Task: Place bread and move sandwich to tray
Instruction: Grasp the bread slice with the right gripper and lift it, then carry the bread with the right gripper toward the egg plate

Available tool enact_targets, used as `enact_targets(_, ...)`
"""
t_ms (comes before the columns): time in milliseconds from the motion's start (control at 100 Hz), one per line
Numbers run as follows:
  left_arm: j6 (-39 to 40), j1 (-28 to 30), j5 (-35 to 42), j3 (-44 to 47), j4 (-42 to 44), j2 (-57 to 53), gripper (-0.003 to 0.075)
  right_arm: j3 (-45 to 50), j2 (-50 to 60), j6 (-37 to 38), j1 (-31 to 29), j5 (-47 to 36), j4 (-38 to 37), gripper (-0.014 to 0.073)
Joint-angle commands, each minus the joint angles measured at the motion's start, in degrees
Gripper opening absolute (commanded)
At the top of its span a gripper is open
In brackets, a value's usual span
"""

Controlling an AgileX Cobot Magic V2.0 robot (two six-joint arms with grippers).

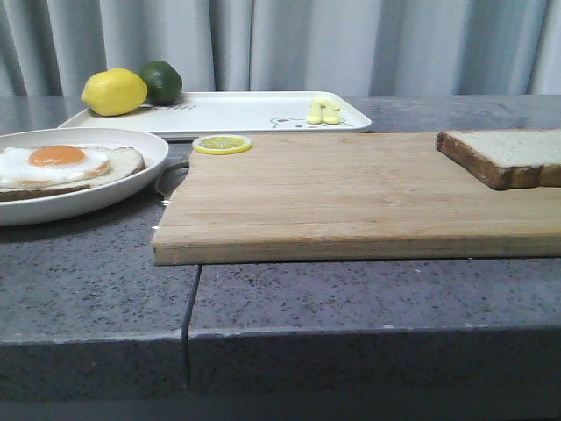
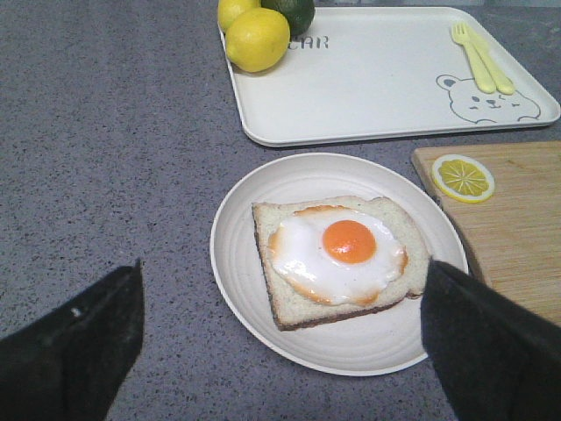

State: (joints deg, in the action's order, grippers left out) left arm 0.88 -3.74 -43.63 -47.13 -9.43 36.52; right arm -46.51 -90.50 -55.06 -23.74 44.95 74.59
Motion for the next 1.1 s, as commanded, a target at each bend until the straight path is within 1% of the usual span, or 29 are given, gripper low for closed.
enact_targets(0, 0.58, 0.07, 3.81, -1.93, -0.84, 0.43, 0.0597, -1.42, 1.59, -0.75, -0.29, 0.75, 1.2, -0.0083)
enact_targets(50, 0.58, 0.07, 3.81, -1.93, -0.84, 0.43, 0.0597, -1.42, 1.59, -0.69, -0.29, 1.2, 1.2, -0.0124)
enact_targets(100, 0.58, 0.07, 3.81, -1.93, -0.84, 0.43, 0.0597, -1.42, 1.83, -0.43, -0.29, 2.12, 1.2, -0.0106)
enact_targets(240, 0.58, 0.07, 3.81, -1.93, -0.84, 0.43, 0.0597, -1.42, 4.5, 0.4, -0.29, 4.87, 2.15, -0.0108)
enact_targets(450, 0.58, 0.07, 3.81, -1.93, -0.84, 0.43, 0.0597, -1.42, 14.11, 2.08, 0.33, 7.56, 8.96, -0.0108)
enact_targets(590, 0.58, 0.07, 3.81, -1.93, -0.84, 0.43, 0.0597, -1.42, 20.51, 3.96, 3.6, 6.84, 12.85, -0.0108)
enact_targets(710, 0.58, 0.07, 3.81, -1.93, -0.84, 0.43, 0.0597, -1.42, 24.1, 5.15, 9.1, 4.66, 17.24, -0.0108)
enact_targets(820, 0.58, 0.07, 3.81, -1.93, -0.84, 0.43, 0.0597, -1.42, 25.24, 5.2, 17.38, 0.47, 22.89, -0.0108)
enact_targets(890, 0.58, 0.07, 3.81, -1.93, -0.84, 0.43, 0.0597, -1.6, 25.17, 5.2, 23.67, -4.5, 25.2, -0.0108)
enact_targets(970, 0.58, 0.07, 3.81, -1.93, -0.84, 0.43, 0.0597, -1.62, 24.89, 4.63, 31.11, -12.32, 27.38, -0.0108)
enact_targets(1090, 0.58, 0.07, 3.81, -1.93, -0.84, 0.43, 0.0597, -1.75, 24.13, 3.81, 39.13, -21.03, 31.03, -0.0108)
